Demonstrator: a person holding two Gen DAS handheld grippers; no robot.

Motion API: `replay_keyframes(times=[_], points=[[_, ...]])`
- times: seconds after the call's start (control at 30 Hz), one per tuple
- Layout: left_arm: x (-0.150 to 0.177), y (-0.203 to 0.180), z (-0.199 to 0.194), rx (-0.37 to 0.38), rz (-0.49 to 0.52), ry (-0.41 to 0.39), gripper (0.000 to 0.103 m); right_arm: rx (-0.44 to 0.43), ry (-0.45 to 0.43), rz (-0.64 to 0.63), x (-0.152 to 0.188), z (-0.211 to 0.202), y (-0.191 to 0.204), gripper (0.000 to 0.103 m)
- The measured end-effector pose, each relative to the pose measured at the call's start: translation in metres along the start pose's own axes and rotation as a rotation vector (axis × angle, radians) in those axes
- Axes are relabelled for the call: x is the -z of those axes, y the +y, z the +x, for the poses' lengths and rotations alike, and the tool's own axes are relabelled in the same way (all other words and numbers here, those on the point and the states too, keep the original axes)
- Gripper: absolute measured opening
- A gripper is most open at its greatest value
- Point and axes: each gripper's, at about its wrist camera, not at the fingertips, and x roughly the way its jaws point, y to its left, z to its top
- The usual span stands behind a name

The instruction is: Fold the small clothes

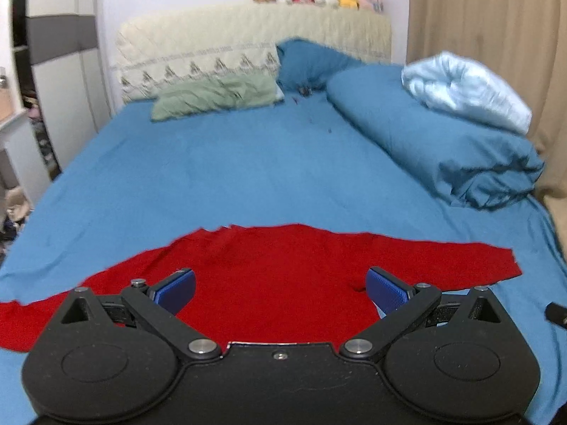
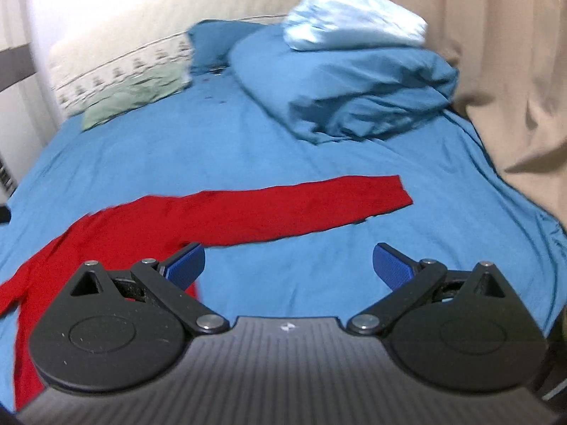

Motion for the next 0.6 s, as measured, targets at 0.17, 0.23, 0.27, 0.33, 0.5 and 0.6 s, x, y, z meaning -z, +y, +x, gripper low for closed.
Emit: replay_keyframes(times=[0.17,0.23,0.27,0.33,0.5,0.6], points=[[-0.003,-0.018,0.091,0.022,0.024,0.093,0.103,0.044,0.016,0.064,0.003,0.087,-0.038,0.103],[-0.002,-0.021,0.124,0.037,0.024,0.120,0.103,0.064,0.025,0.080,0.008,0.121,-0.048,0.103],[-0.001,-0.024,0.139,0.044,0.024,0.133,0.103,0.069,0.033,0.089,0.012,0.139,-0.052,0.103],[0.001,-0.026,0.171,0.057,0.021,0.164,0.103,0.071,0.051,0.116,0.018,0.170,-0.061,0.103],[0.008,-0.033,0.241,0.075,0.007,0.254,0.103,0.079,0.060,0.194,0.026,0.234,-0.078,0.103],[0.014,-0.034,0.269,0.078,-0.007,0.307,0.103,0.066,0.068,0.250,0.025,0.265,-0.088,0.103]])
